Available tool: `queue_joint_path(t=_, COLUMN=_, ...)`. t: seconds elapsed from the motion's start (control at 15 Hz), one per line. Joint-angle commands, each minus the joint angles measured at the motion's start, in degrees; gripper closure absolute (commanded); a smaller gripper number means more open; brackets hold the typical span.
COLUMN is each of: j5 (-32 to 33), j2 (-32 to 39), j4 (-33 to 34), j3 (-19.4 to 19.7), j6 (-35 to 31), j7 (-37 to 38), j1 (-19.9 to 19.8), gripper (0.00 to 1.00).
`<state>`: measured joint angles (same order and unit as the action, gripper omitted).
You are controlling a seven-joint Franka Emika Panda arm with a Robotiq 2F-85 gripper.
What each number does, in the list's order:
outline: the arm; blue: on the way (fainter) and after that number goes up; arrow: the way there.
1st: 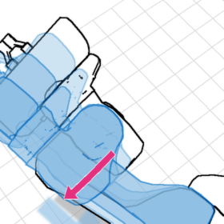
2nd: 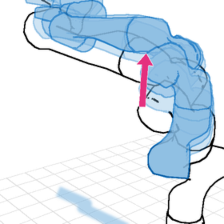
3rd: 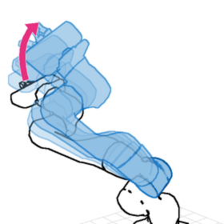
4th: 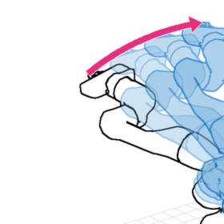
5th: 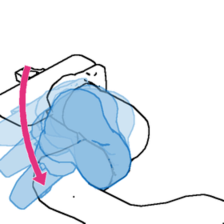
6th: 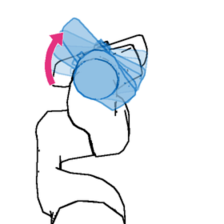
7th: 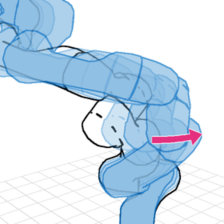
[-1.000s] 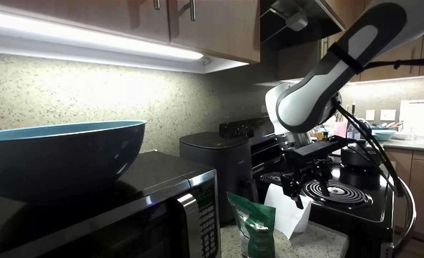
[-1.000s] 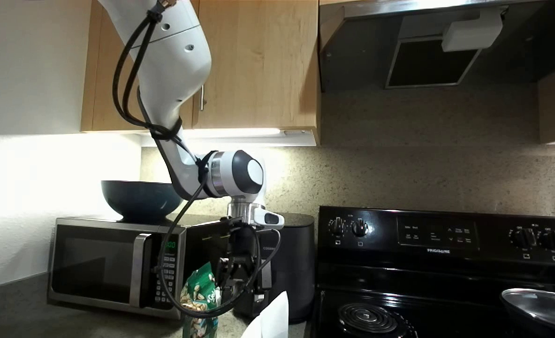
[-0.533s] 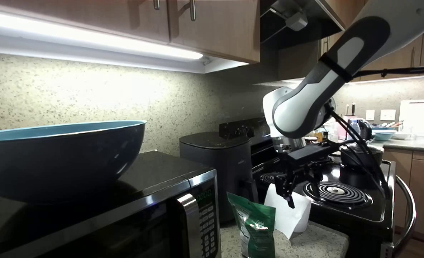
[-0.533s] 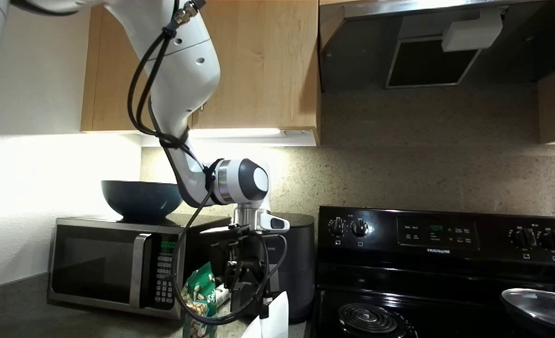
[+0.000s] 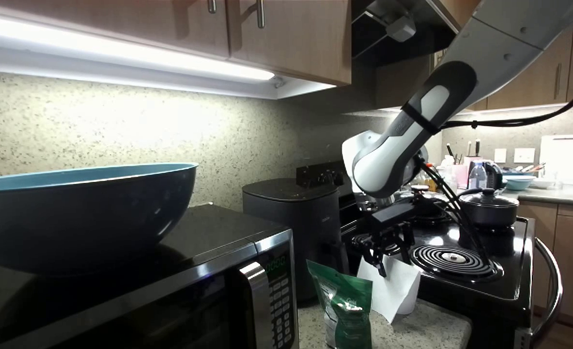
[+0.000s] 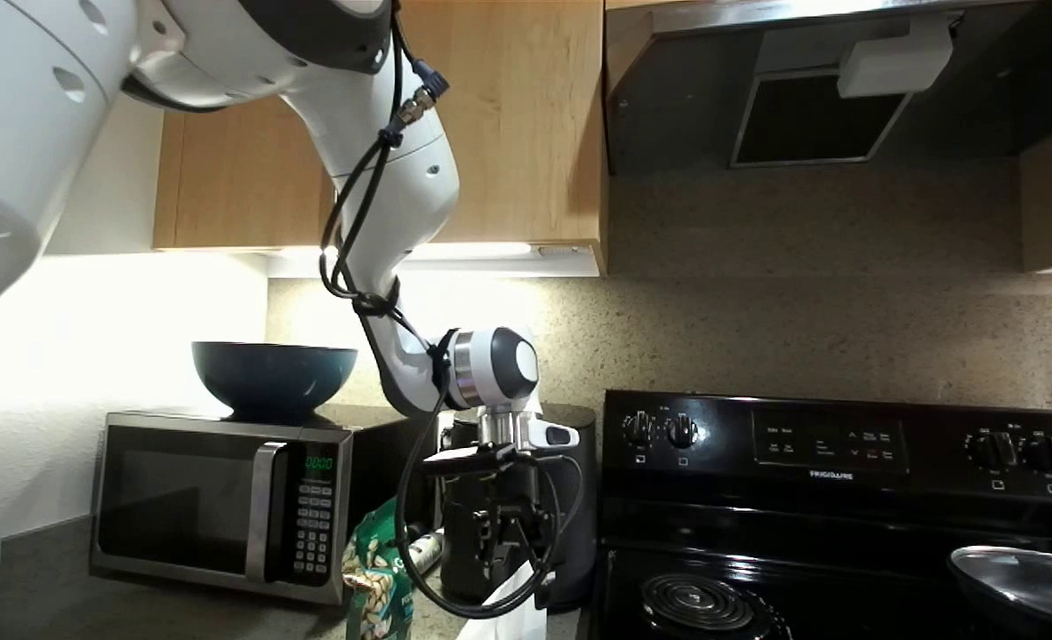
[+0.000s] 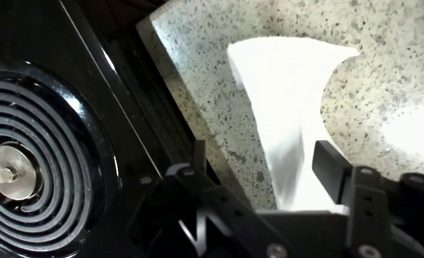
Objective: Pick up the wipe and clean the left part of the stove
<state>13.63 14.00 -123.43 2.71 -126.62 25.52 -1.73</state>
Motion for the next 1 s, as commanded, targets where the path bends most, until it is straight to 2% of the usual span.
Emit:
queue_joint_path(t=0.0, j5=-0.32, j2=4.74, j4=3.83, j3=1.67, j6=0.6, j7=-1.05, j1=0.8, gripper=0.52)
queue_joint_path(t=0.27, j5=0.25, j2=7.72, j4=6.42, j3=3.3, j6=1.81, j7=0.38, j1=1.67, gripper=0.79)
queue_joint_path(t=0.4, j5=-0.83, j2=6.51, j4=5.62, j3=3.83, j6=1.79, j7=0.76, j1=1.65, gripper=0.92)
queue_joint_path(t=0.67, j5=-1.58, j2=1.18, j4=1.68, j3=5.19, j6=0.79, j7=4.22, j1=1.79, gripper=0.97)
queue_joint_path(t=0.93, j5=-0.01, j2=-4.79, j4=-2.46, j3=6.98, j6=-2.86, j7=14.61, j1=2.0, gripper=0.92)
